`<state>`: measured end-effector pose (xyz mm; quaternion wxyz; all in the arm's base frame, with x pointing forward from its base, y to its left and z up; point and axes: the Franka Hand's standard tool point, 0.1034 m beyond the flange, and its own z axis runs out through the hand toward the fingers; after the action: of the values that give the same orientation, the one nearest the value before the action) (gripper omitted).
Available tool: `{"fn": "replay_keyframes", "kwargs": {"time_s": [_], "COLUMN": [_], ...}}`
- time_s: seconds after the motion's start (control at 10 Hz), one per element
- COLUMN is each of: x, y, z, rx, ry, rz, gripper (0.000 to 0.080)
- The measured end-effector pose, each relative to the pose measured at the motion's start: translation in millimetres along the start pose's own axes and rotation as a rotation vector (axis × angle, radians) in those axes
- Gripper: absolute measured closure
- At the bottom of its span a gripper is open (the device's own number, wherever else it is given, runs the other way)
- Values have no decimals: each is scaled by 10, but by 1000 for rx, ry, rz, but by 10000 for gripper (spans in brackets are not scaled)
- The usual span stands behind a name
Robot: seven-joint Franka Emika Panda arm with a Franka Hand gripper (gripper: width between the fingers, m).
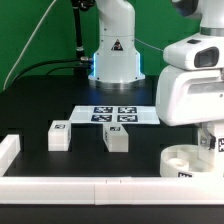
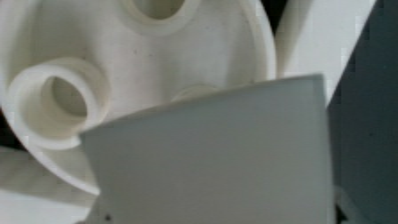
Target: Assemble stool
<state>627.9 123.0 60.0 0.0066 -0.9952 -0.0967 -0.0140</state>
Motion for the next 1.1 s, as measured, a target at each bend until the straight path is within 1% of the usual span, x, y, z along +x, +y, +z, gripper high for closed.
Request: {"fn": "replay_keyframes", "kwargs": {"time_s": [0.2,0.3,0.4,0.5,0.6,0.7,0.8,1.1], "x": [39,46,49,63,60,58,52,49], "y": [9,40,82,116,132,142,121,134], "z": [9,18,23,20,22,21,24,25], "rx": [1,23,55,98,120,133,118,121], "ry": [13,23,24,25,15,7,5,-6], "rz": [265,434,592,714,858,941,976,1165], "gripper": [457,457,457,457,457,457,457,457]}}
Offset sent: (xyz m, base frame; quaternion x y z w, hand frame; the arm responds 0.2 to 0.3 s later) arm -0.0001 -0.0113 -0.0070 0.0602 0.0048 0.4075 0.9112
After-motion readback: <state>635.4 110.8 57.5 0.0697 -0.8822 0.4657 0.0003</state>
